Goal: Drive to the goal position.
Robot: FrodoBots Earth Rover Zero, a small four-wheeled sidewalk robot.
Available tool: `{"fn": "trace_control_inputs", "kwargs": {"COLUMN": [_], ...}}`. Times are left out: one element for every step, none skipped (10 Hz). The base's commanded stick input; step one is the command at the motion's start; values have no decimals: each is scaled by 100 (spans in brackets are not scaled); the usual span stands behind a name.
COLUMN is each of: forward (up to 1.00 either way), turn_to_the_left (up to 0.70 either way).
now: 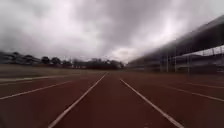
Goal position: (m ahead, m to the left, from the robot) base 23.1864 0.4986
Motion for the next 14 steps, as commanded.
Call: {"fn": "trace_control_inputs", "kwargs": {"forward": [70,70,70,70,70,70,70,70,70,70,70,70,70,70], "turn_to_the_left": [0,0,0,0,0,0,0,0,0,0,0,0,0,0]}}
